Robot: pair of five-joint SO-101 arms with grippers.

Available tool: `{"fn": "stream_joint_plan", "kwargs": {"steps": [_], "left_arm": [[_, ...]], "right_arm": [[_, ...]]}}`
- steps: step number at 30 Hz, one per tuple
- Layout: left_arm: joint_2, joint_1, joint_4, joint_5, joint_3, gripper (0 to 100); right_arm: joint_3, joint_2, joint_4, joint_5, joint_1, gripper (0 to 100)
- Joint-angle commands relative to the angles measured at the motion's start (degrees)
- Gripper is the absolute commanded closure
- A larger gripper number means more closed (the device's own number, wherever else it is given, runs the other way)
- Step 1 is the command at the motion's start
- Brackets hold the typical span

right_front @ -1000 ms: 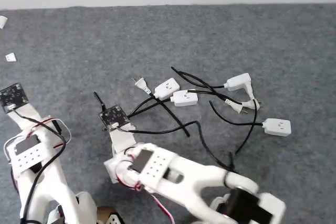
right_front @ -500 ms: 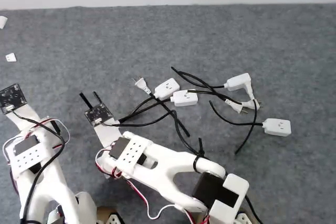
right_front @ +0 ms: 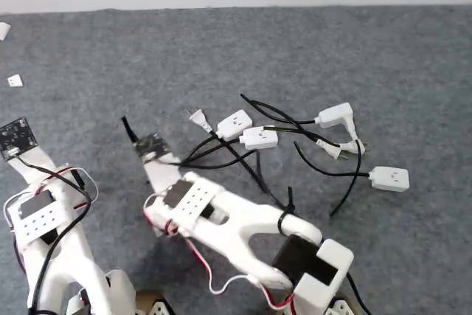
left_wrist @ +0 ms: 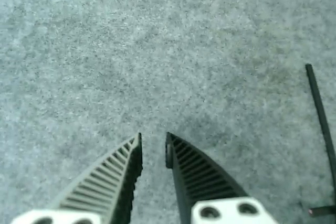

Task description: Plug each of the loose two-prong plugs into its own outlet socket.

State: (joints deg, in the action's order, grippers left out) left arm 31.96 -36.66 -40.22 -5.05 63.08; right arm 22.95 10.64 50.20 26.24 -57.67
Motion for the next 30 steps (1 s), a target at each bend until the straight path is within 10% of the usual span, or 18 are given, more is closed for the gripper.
{"fn": "stream_joint_plan", "kwargs": {"steps": [1,17,30], "left_arm": [[0.18,-0.18,1.05,-0.53,-3.82,93],[0.18,0.09,1.14,-0.26,-3.12,93],[0.18,1.76,0.97,-0.09,-1.98,93]], "right_arm": [[-2.90,-7.25,4.88,-0.53,3.65,98.8],[14.77,-57.45,21.14,-23.12,32.31,99.0],[32.88,-81.10,13.76,-29.89,86.46,98.9]]}}
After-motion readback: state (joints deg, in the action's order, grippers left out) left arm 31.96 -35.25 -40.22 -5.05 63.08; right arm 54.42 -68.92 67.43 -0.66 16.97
